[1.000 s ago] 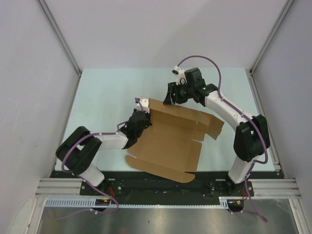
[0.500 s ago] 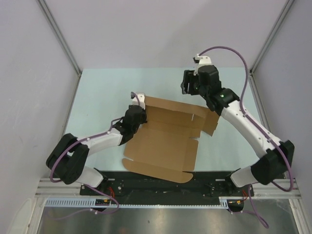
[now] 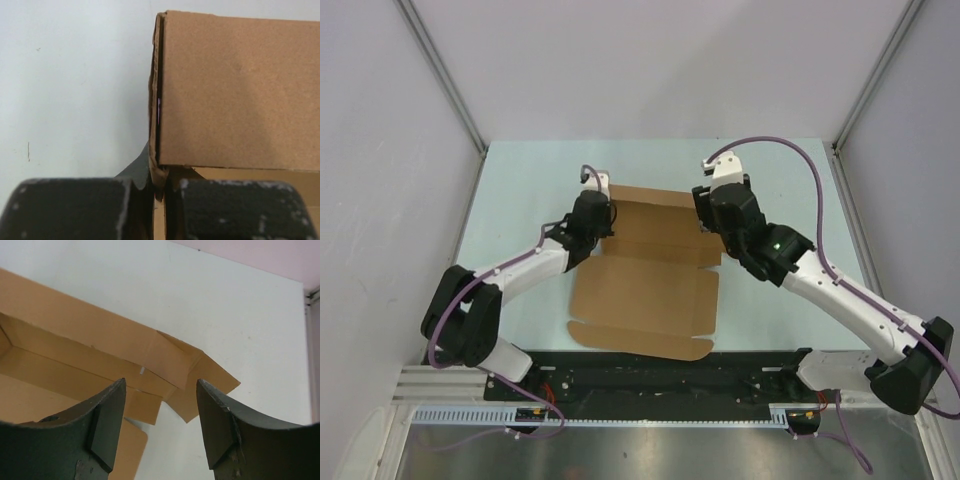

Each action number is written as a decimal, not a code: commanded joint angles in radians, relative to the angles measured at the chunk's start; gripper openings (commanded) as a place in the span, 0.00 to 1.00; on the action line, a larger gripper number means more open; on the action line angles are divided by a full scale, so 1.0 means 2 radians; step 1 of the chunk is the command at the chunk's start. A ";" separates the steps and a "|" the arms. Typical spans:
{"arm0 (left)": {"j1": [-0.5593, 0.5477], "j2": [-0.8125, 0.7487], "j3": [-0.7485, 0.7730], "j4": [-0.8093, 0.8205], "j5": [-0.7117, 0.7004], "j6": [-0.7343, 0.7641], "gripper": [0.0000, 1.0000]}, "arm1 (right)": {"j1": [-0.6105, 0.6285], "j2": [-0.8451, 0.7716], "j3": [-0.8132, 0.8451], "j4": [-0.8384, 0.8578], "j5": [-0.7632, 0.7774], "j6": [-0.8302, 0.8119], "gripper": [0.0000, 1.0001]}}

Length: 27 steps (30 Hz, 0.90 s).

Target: Fold the paper box

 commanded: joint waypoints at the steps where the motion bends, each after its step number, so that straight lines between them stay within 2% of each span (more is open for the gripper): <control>1: 0.013 0.017 0.067 -0.094 0.051 -0.010 0.00 | 0.013 0.019 -0.004 -0.004 0.062 -0.055 0.63; 5: 0.036 0.036 0.094 -0.134 0.128 0.006 0.00 | 0.014 0.033 -0.009 -0.003 0.064 -0.077 0.63; 8: 0.042 0.049 0.114 -0.171 0.150 0.023 0.00 | 0.013 0.037 -0.009 0.004 0.060 -0.090 0.63; 15: 0.044 0.047 0.132 -0.169 0.164 0.026 0.00 | 0.019 0.045 -0.009 0.009 0.039 -0.122 0.62; 27: 0.045 0.046 0.152 -0.184 0.166 0.033 0.00 | 0.023 0.042 -0.019 -0.036 0.031 -0.109 0.57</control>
